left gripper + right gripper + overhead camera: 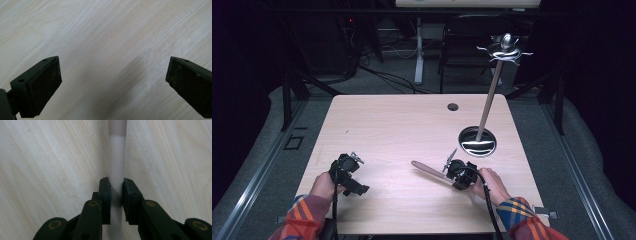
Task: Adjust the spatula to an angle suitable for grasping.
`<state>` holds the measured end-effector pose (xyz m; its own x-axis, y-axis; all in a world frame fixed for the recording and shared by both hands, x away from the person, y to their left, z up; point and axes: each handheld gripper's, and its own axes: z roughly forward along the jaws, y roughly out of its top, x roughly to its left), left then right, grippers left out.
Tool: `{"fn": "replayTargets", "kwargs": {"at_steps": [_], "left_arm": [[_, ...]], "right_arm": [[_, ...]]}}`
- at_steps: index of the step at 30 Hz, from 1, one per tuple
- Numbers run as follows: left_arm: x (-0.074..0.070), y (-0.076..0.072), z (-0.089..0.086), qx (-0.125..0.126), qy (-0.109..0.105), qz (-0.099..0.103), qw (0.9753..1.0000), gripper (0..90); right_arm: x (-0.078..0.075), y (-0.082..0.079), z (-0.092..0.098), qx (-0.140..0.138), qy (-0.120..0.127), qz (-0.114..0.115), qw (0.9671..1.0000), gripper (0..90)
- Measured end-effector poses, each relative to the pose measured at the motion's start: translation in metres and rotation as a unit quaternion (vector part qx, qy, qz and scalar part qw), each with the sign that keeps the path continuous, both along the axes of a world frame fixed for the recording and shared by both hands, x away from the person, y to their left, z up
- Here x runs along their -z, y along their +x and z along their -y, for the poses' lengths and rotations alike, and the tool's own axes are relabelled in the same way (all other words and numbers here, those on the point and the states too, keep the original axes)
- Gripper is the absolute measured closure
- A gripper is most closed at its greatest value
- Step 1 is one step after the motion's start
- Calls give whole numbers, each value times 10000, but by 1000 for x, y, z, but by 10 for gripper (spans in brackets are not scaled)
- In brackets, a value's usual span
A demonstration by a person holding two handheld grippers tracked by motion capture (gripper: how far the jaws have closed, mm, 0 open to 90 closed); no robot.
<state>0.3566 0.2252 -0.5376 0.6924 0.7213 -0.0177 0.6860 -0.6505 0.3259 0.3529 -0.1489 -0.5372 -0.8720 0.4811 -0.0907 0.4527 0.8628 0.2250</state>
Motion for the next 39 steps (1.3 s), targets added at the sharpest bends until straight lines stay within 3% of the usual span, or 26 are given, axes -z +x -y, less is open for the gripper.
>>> {"fn": "replayTargets", "kwargs": {"at_steps": [8,14,18,21,29,30,39], "left_arm": [[0,0,0,7,-19,3,10000,0],[0,0,0,9,-21,4,10000,0],[0,0,0,14,-15,0,10000,0],[0,0,0,16,-15,-6,10000,0],[0,0,0,14,-13,-8,10000,0],[0,0,0,14,-14,-12,10000,0],[0,0,0,19,-1,-17,10000,0]], "right_arm": [[-2,8,11,479,-93,61,9988,784],[-2,13,20,788,-5,64,9969,783],[-3,17,26,935,-124,51,9955,783],[-2,19,32,1132,-46,95,9935,782],[-3,25,40,1418,-214,152,9895,781],[-1,26,42,1544,-141,216,9877,780],[2,30,48,1791,-198,197,9834,778]]}}
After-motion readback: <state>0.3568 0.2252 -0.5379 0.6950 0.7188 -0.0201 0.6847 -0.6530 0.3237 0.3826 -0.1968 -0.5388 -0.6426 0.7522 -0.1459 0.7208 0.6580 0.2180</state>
